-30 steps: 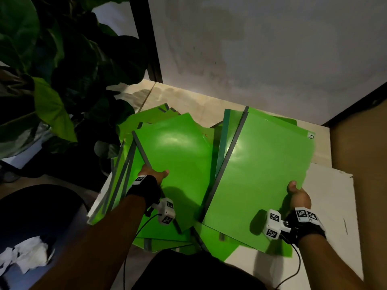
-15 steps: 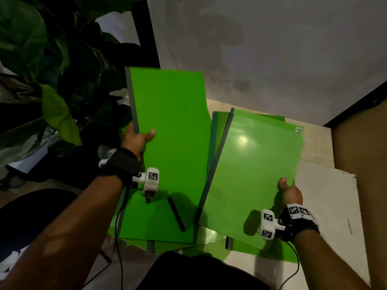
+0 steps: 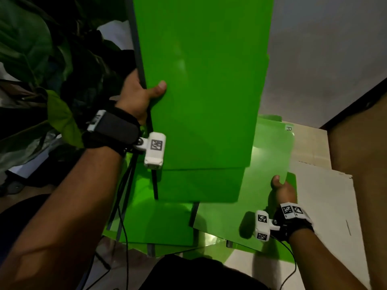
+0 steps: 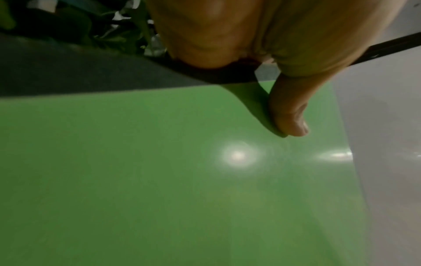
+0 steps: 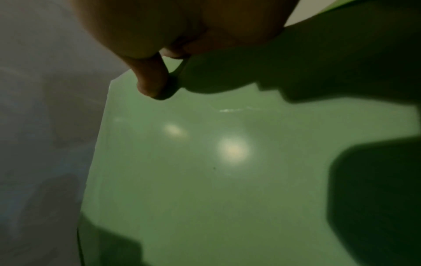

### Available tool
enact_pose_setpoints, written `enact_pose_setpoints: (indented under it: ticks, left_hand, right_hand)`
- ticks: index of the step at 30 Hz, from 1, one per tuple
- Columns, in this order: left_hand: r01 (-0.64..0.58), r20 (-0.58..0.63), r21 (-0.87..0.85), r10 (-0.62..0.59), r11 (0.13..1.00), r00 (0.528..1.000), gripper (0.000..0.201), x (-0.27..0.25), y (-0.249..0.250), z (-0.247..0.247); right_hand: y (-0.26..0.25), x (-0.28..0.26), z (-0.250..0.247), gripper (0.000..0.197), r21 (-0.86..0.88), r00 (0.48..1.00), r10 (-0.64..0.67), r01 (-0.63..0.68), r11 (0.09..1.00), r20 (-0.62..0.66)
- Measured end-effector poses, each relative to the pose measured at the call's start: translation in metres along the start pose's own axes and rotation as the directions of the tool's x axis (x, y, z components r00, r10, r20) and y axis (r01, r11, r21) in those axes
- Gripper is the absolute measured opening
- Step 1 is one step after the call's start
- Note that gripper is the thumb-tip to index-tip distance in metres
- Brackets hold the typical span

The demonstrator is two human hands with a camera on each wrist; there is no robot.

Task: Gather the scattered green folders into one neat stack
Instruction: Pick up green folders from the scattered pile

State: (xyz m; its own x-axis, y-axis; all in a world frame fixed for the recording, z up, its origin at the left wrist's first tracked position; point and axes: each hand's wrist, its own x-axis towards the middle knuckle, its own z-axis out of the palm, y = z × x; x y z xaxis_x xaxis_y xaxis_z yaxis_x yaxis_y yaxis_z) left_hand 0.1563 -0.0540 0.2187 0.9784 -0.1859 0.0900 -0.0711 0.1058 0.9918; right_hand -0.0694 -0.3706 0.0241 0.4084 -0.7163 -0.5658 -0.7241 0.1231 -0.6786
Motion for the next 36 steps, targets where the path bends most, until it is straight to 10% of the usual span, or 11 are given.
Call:
enact_pose_setpoints:
  ticks: [16,23,32,36]
  left_hand:
    - [0.558,0.081,0.266,-0.595,0.786,0.799,0.114,-0.106,-0.176,0.058]
    - [0.484,0.078,0.352,-0.541,0.801,0.837,0.089,-0.133,-0.188,0.063]
    - [0.605,-0.046,0.326,-0.627,0.727,0.778,0.069,-0.149,-0.203,0.053]
    - [0.504,0.035,0.454,-0.579,0.735,0.814,0.041,-0.131,-0.196,0.042]
  right_hand:
    - [0.001,-0.036,0.021,0.08,0.048,0.976,-0.015,0.005,0.999,0.216]
    - [0.01,-0.031,0.019,0.083,-0.068,0.976,-0.13,0.144,0.987,0.174]
    - [0.021,-0.023,0.031,0.089,0.095,0.969,0.103,-0.127,0.987,0.226]
    - [0.009,-0.024,0.043,0.044,0.138,0.977,-0.006,-0.024,0.99,0.214]
